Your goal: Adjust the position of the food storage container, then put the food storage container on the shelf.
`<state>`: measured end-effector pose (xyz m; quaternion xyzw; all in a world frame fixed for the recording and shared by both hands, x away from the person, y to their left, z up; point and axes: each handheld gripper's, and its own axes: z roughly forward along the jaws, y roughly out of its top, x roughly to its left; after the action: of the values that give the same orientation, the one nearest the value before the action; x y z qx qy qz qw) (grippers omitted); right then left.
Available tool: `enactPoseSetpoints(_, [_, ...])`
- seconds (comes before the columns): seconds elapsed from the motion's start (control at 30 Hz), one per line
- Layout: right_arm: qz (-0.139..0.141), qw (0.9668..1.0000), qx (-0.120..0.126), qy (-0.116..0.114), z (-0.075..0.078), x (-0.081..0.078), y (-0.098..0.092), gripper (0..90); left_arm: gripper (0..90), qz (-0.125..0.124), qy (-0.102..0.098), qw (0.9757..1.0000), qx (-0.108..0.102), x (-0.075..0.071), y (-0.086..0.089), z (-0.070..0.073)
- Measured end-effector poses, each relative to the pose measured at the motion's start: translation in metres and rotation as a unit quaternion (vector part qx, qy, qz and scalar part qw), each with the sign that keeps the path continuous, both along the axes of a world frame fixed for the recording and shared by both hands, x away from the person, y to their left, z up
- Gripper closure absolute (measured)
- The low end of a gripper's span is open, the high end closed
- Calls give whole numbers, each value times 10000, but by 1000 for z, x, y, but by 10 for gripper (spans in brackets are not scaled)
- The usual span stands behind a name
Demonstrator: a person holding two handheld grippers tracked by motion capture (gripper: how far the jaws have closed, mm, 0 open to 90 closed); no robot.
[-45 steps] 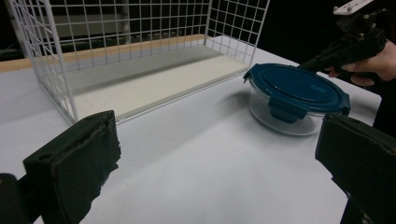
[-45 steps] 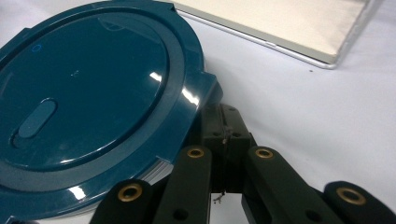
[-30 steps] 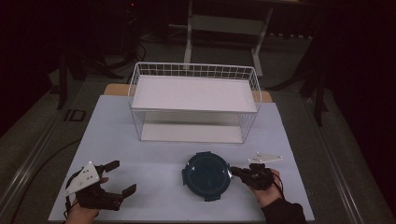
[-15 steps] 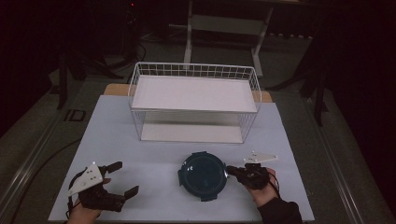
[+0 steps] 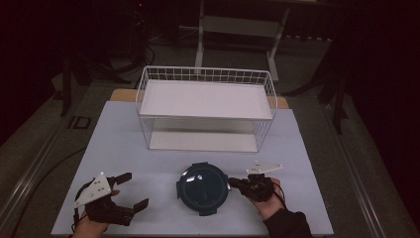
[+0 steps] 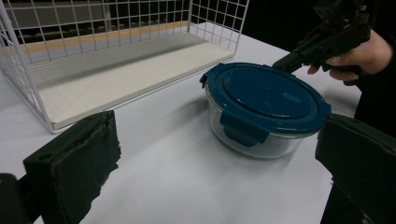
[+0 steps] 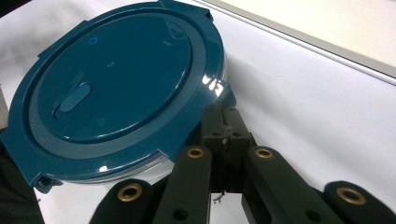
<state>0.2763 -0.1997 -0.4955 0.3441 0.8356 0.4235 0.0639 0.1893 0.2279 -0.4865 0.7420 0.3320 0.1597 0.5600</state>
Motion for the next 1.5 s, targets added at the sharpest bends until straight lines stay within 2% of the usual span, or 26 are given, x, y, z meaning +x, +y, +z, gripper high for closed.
enactPoseSetpoints(0.1, [31, 10000, 8, -7, 0, 0, 3, 900, 0, -20, 12, 10000, -17, 0, 0, 0])
enactPoseSetpoints(0.23, [-12, 9999, -63, -157, 2, -3, 2, 891, 0, -76, 0, 9999, -123, -1, 1, 1])
enactPoseSetpoints(0.3, [-65, 9997, -10, -239, 5, -4, -1, 802, 0, -222, -47, 9993, -284, -1, 0, 1])
enactPoseSetpoints(0.33, [-89, 9996, 28, -250, 7, -5, -3, 797, 0, -263, -78, 9993, -262, -2, -1, 2])
enactPoseSetpoints(0.4, [-135, 9993, 106, -335, 10, -6, -7, 723, 0, -270, -99, 9994, -210, -2, -3, 3])
enactPoseSetpoints(0.43, [-149, 9990, 175, -373, 12, -7, -8, 709, 0, -356, -44, 9991, -216, -4, -7, 5])
enactPoseSetpoints(0.5, [-157, 9988, 217, -403, 14, -8, -9, 680, 0, -374, -15, 9992, -159, -4, -11, 6])
enactPoseSetpoints(0.53, [-121, 9982, 348, -463, 19, -10, -10, 566, 0, -380, 32, 9992, -151, -4, -13, 8])
enactPoseSetpoints(0.6, [-104, 9972, 450, -590, 25, -14, -10, 479, 0, -418, 199, 9987, -207, -3, -16, 12])
enactPoseSetpoints(0.63, [-104, 9972, 450, -590, 25, -14, -10, 479, 0, -418, 199, 9987, -207, -3, -16, 12])
enactPoseSetpoints(0.67, [-87, 9955, 599, -733, 31, -19, -9, 338, 0, -410, 258, 9984, -301, -1, -18, 17])
enactPoseSetpoints(0.7, [-87, 9955, 599, -733, 31, -19, -9, 338, 0, -410, 258, 9984, -301, -1, -18, 17])
enactPoseSetpoints(0.83, [-48, 9923, 882, -867, 39, -22, -10, 174, 0, -404, 287, 9984, -258, 0, -26, 25])
enactPoseSetpoints(0.87, [-80, 9907, 961, -962, 42, -23, -10, 140, 0, -428, 324, 9982, -251, 0, -28, 25])
enactPoseSetpoints(0.97, [50, 9889, 1063, -1039, 45, -24, -12, 140, 0, -331, 401, 9984, -212, 2, -34, 27])
enactPoseSetpoints(1.0, [21, 9883, 1013, -1143, 47, -24, -13, 140, 0, -295, 565, 9976, -284, 5, -37, 27])
enactPoseSetpoints(1.03, [21, 9883, 1013, -1143, 47, -24, -13, 140, 0, -295, 565, 9976, -284, 5, -37, 27])
enactPoseSetpoints(1.1, [48, 9872, 1013, -1234, 49, -24, -15, 150, 0, -248, 728, 9965, -330, 9, -41, 28])
enactPoseSetpoints(1.13, [150, 9855, 1117, -1266, 50, -23, -17, 162, 0, -231, 761, 9962, -362, 10, -43, 29])
enactPoseSetpoints(1.23, [119, 9850, 1111, -1315, 50, -24, -17, 162, 0, -194, 817, 9960, -304, 13, -46, 31])
enactPoseSetpoints(1.27, [149, 9846, 1066, -1378, 51, -24, -16, 162, 0, -184, 960, 9948, -282, 17, -50, 32])
enactPoseSetpoints(1.33, [196, 9844, 994, -1436, 49, -25, -14, 153, 0, -204, 1108, 9933, -254, 22, -54, 31])
enactPoseSetpoints(1.37, [197, 9841, 1028, -1435, 47, -27, -14, 142, 0, -143, 1232, 9921, -194, 26, -59, 28])
enactPoseSetpoints(1.43, [154, 9844, 1016, -1428, 47, -28, -14, 139, 0, -63, 1272, 9918, -144, 29, -61, 26])
enactPoseSetpoints(1.5, [144, 9861, 1029, -1299, 45, -28, -14, 120, 0, 42, 1320, 9911, -138, 33, -63, 22])
